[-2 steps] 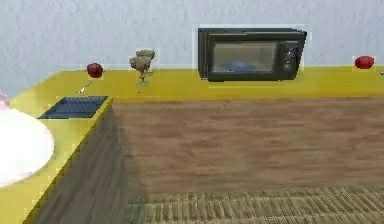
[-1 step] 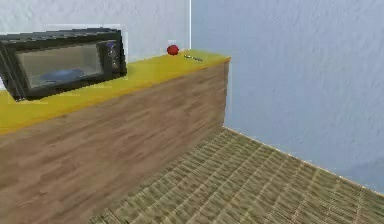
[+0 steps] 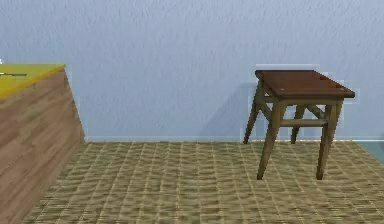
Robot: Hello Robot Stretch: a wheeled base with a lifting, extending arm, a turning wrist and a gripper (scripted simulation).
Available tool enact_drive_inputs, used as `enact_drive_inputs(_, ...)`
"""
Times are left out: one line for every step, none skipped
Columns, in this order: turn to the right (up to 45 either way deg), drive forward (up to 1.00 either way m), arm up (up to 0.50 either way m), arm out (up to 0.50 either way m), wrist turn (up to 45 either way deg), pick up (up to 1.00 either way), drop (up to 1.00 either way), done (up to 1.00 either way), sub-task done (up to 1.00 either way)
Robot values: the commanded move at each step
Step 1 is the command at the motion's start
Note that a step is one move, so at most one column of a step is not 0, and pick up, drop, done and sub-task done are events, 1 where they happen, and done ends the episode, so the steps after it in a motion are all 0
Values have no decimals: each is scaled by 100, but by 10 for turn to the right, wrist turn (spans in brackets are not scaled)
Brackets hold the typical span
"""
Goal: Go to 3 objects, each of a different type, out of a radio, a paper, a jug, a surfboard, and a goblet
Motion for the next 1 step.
enact_drive_inputs(0, 20, 0, 0, 0, 0, 0, 0, 0)
